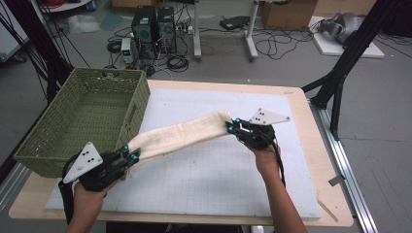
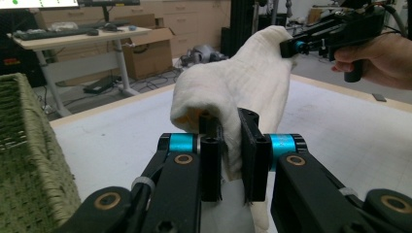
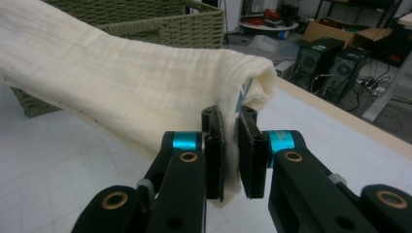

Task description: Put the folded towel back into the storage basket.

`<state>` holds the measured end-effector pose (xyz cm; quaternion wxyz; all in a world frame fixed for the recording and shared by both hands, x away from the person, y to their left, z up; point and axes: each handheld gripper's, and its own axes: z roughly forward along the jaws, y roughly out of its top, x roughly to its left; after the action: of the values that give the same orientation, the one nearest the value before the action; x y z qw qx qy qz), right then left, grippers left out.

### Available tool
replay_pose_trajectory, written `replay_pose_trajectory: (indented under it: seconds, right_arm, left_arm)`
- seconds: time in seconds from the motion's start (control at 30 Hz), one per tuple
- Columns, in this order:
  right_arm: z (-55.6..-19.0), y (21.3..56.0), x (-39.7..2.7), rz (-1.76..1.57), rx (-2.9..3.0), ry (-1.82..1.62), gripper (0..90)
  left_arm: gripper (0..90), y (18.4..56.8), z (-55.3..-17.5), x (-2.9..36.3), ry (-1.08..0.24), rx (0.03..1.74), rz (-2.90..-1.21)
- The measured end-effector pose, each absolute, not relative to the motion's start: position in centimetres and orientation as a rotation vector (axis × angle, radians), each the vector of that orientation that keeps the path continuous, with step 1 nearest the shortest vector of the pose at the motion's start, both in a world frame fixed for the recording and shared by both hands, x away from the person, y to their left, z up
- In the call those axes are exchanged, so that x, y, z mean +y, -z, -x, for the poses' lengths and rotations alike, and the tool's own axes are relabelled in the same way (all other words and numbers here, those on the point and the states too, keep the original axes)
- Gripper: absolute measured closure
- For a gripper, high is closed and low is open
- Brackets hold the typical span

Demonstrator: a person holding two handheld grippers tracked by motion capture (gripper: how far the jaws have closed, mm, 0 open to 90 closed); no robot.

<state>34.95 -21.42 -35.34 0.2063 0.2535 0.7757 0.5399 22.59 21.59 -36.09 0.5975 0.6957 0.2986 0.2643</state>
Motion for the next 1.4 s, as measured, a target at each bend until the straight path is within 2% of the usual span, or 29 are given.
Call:
replay_pose_trajectory:
  seconds: [0.33,0.63,1.4]
  right_arm:
    - [-37.7,32.4,-18.0,-0.644,2.156,-1.522,82.5]
    - [-39.5,31.0,-15.2,-0.603,2.157,-1.571,82.4]
    - [-45.3,27.1,-3.3,-0.522,2.181,-1.579,82.5]
  left_arm:
    - [80.6,35.5,-21.9,23.2,-0.656,0.722,-1.577]
    - [80.6,34.7,-21.0,25.0,-0.707,0.756,-1.532]
    - [80.8,33.4,-19.9,29.6,-0.815,0.879,-1.422]
